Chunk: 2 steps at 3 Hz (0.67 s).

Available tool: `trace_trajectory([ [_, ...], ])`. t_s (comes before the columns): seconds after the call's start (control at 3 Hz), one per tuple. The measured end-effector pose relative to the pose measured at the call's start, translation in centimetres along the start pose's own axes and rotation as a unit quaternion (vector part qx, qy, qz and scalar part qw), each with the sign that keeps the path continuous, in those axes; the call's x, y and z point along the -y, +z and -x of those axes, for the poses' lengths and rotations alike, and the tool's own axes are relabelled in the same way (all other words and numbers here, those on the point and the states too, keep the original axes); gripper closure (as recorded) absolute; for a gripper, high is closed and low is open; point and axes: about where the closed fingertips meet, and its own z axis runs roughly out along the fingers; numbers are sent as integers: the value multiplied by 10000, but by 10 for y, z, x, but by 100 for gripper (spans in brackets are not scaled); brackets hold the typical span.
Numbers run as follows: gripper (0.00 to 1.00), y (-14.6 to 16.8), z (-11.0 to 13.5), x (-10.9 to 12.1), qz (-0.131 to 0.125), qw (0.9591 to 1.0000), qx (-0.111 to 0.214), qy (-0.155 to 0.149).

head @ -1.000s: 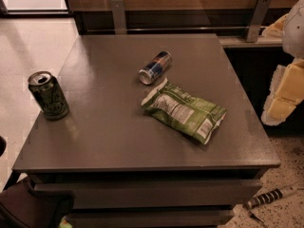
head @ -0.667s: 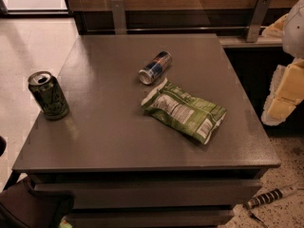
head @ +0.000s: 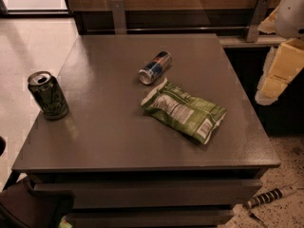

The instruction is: Place redbull can upright

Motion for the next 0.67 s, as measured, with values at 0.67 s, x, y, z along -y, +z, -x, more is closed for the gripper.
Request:
trace_trajectory([
  [0.67,0,13,30,92,60,9813,730,1778],
])
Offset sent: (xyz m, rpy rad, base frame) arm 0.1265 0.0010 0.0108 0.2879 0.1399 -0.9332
